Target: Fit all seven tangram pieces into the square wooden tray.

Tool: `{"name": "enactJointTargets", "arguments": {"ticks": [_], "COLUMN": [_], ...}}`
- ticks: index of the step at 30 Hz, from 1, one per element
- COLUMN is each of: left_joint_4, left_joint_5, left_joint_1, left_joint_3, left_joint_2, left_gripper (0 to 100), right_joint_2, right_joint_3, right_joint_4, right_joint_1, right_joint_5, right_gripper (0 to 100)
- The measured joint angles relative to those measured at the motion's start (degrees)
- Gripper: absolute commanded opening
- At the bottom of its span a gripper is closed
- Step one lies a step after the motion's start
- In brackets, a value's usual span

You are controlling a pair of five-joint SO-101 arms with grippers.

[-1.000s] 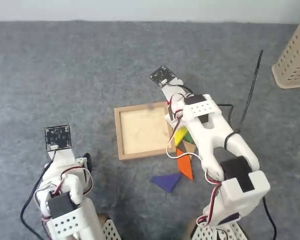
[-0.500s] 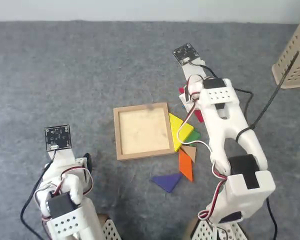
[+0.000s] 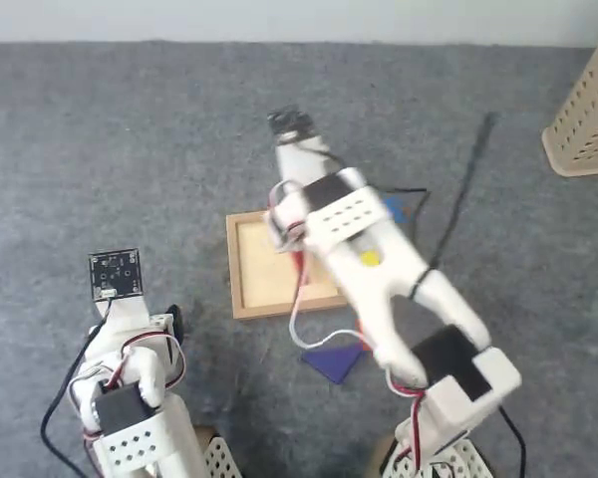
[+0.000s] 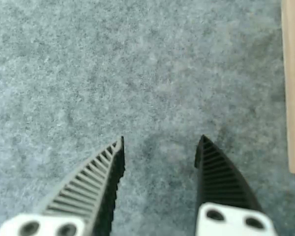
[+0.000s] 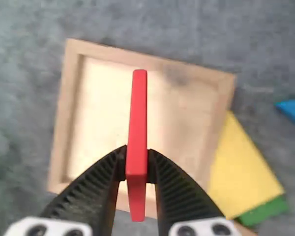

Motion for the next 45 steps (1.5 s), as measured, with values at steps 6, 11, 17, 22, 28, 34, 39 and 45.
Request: {"name": "enactJointTargets", "arguments": {"ticks": [6, 11, 17, 22, 28, 34, 39, 45], "left_joint_4": [0.0, 0.0, 0.0, 0.0, 0.0, 0.0, 0.0, 0.0], "left_joint_5": [0.0, 0.0, 0.0, 0.0, 0.0, 0.0, 0.0, 0.0], "left_joint_1": [0.0, 0.0, 0.0, 0.0, 0.0, 0.0, 0.0, 0.0], "left_joint_3": [0.0, 0.0, 0.0, 0.0, 0.0, 0.0, 0.0, 0.0], "left_joint_2": [0.0, 0.0, 0.0, 0.0, 0.0, 0.0, 0.0, 0.0], "left_gripper": [23, 23, 23, 23, 23, 23, 23, 23], "right_joint_2": [3.52, 5.27, 8.09, 8.88, 7.21, -3.87, -8.53, -8.53], "right_joint_3": [-0.09, -0.09, -0.09, -0.09, -1.32, -2.29, 5.71, 24.88], "right_joint_4": [-3.52, -7.3, -9.23, -9.32, -6.51, 1.32, -3.78, -24.26], "right_joint_1": [-5.89, -5.8, -6.33, -6.33, -3.78, 4.57, 7.82, 4.22], "right_joint_5": [-7.65, -12.22, -13.45, -13.45, -7.91, 8.97, 16.35, 19.69], "right_gripper": [0.6, 0.7, 18.4, 24.5, 24.5, 1.9, 4.8, 0.7]}}
